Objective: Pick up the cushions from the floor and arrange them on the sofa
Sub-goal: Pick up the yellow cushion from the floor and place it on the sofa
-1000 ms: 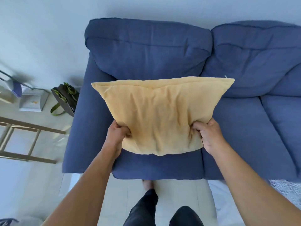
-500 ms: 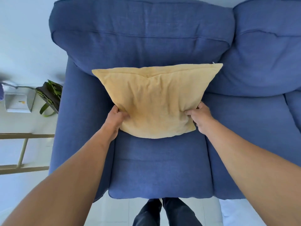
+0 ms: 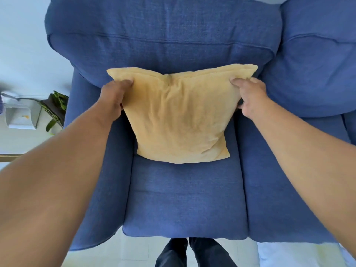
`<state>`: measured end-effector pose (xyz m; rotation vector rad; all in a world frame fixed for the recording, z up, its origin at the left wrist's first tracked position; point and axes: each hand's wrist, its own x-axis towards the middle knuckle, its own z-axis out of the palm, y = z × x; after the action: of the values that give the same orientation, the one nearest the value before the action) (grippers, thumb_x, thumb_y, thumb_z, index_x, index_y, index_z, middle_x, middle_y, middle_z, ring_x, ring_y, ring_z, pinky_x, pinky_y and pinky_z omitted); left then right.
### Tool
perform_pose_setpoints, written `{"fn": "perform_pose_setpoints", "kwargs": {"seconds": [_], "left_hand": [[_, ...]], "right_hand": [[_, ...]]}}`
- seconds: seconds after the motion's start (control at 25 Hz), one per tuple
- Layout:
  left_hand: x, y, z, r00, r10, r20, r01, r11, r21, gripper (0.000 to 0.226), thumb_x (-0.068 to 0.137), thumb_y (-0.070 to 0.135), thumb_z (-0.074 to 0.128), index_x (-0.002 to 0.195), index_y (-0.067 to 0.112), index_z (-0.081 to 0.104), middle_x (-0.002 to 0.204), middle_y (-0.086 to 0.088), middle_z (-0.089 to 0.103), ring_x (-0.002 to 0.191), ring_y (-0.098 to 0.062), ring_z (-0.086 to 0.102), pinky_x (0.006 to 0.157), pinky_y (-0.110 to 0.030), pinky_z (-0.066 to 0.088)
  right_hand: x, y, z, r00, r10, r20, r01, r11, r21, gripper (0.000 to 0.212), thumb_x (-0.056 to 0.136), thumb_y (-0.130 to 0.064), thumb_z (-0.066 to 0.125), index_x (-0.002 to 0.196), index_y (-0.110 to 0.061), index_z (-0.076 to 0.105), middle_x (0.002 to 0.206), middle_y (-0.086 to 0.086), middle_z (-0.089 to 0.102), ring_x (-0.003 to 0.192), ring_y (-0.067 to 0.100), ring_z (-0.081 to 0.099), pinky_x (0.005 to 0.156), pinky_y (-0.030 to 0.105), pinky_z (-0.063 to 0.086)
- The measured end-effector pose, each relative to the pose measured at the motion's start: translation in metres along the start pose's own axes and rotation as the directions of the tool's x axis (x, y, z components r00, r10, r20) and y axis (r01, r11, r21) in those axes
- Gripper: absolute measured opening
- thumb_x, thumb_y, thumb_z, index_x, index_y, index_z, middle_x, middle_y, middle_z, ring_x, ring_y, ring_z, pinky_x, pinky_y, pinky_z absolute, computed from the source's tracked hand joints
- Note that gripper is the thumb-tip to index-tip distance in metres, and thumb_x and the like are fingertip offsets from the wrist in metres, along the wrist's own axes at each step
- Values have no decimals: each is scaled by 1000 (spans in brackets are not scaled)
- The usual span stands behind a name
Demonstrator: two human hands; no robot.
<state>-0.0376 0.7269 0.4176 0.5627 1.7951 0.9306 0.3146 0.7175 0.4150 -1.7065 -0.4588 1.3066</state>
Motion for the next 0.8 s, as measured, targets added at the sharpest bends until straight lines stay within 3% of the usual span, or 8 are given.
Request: {"fn": "perform_pose_setpoints", "kwargs": {"seconds": [0.08, 0.2, 0.28, 0.4, 0.6, 0.68, 0.72, 0.8], "left_hand": [[-6, 0, -4, 988, 113, -102, -109, 993, 46, 8, 90, 30, 75, 86, 26, 70, 88, 10, 68, 90, -11, 65, 87, -36, 58], [-17, -12, -26, 957, 209, -200, -206, 978, 37, 20, 85, 34, 75, 71, 27, 63, 69, 11, 55, 67, -8, 48, 66, -29, 45], [-20, -24, -35, 963, 211, -169, -200, 976, 82, 16, 88, 33, 74, 79, 24, 65, 78, 7, 59, 73, -11, 53, 71, -34, 55], [-19, -31, -30, 978, 135, -159, -121, 988, 97, 14, 93, 35, 73, 96, 22, 67, 98, 6, 69, 92, -18, 67, 81, -38, 63], [-53, -26, -19, 963, 182, -198, -132, 961, 242, 58, 85, 37, 64, 133, 5, 60, 91, 6, 61, 79, -15, 57, 70, -27, 48], [-88, -32, -10, 959, 224, -176, -146, 917, 371, 60, 89, 36, 61, 143, 12, 52, 118, -1, 67, 108, -26, 63, 88, -37, 54], [-106, -37, -3, 960, 246, -133, -165, 881, 443, 63, 94, 37, 59, 152, 17, 44, 144, -2, 60, 130, -27, 57, 105, -42, 49], [-142, -49, 14, 946, 324, 30, -287, 788, 545, 68, 100, 35, 56, 161, 19, 31, 167, -1, 38, 151, -27, 40, 118, -44, 35]], "right_hand": [[-5, -7, -8, 999, -54, 0, 54, 999, -5, 14, 89, -10, 78, 86, -22, 73, 94, -3, 79, 90, 15, 75, 87, 41, 64], [-15, -10, -28, 997, -79, -24, 79, 997, 11, 15, 90, -12, 77, 83, -26, 76, 91, -8, 81, 93, 15, 76, 84, 43, 64], [-17, -4, -29, 999, -37, -25, 36, 997, -65, 13, 93, -15, 74, 89, -26, 73, 93, -10, 78, 92, 12, 72, 89, 45, 62], [-18, 3, -27, 996, 54, -71, -65, 984, -165, 12, 96, -23, 73, 107, -21, 68, 115, -2, 72, 113, 21, 66, 101, 51, 55], [-39, -3, -34, 997, 16, -77, -32, 976, -216, 35, 93, -30, 73, 123, -11, 69, 128, 10, 72, 121, 30, 66, 99, 48, 58], [-59, 1, -41, 997, -8, -72, -11, 968, -250, 43, 94, -30, 72, 133, -13, 66, 131, 9, 70, 123, 30, 65, 104, 49, 56], [-73, 3, -46, 998, -30, -60, 11, 958, -288, 49, 94, -32, 72, 138, -13, 63, 133, 6, 69, 123, 27, 65, 106, 48, 54], [-104, 11, -60, 994, -111, -19, 93, 902, -422, 53, 96, -38, 68, 143, -14, 59, 134, 0, 67, 121, 18, 61, 109, 41, 49]]}}
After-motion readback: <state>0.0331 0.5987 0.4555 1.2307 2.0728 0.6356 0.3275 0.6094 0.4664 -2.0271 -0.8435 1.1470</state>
